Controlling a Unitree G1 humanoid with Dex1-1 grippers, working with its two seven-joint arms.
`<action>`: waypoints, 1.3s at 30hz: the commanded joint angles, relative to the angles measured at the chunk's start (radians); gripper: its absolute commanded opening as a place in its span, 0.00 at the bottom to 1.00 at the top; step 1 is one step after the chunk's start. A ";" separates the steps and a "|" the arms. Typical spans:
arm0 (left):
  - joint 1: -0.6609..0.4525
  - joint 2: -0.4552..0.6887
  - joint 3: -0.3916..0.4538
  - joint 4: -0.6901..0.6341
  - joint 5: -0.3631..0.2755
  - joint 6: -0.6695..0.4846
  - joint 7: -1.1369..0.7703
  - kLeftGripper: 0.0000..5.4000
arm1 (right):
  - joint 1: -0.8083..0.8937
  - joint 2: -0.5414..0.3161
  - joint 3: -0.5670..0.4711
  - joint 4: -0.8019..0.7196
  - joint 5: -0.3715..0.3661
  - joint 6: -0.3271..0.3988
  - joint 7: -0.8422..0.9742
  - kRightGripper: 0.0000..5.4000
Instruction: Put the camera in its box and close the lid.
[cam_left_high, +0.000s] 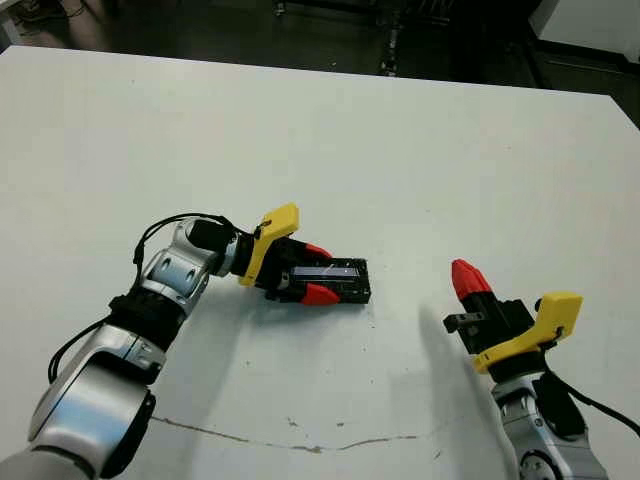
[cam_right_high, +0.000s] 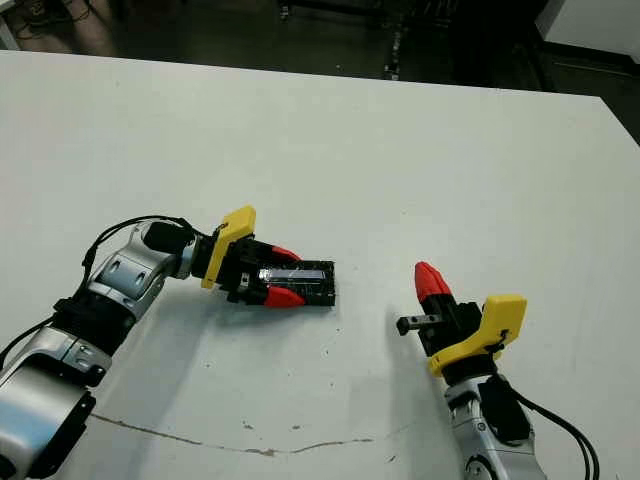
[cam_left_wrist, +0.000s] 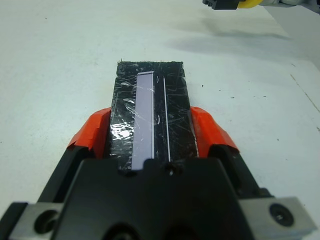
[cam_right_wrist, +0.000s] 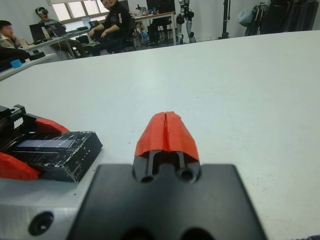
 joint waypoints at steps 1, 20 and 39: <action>0.065 -0.049 -0.094 -0.009 0.077 0.058 0.052 0.58 | 0.005 -0.011 -0.008 0.000 -0.001 0.008 -0.007 0.00; 0.126 0.060 -0.067 -0.026 0.133 -0.136 0.150 1.00 | 0.000 -0.012 -0.007 -0.001 0.006 0.014 -0.005 0.00; 0.312 0.355 0.095 -0.357 -0.015 -0.024 0.082 1.00 | -0.003 -0.012 -0.004 0.000 -0.001 0.006 -0.004 0.00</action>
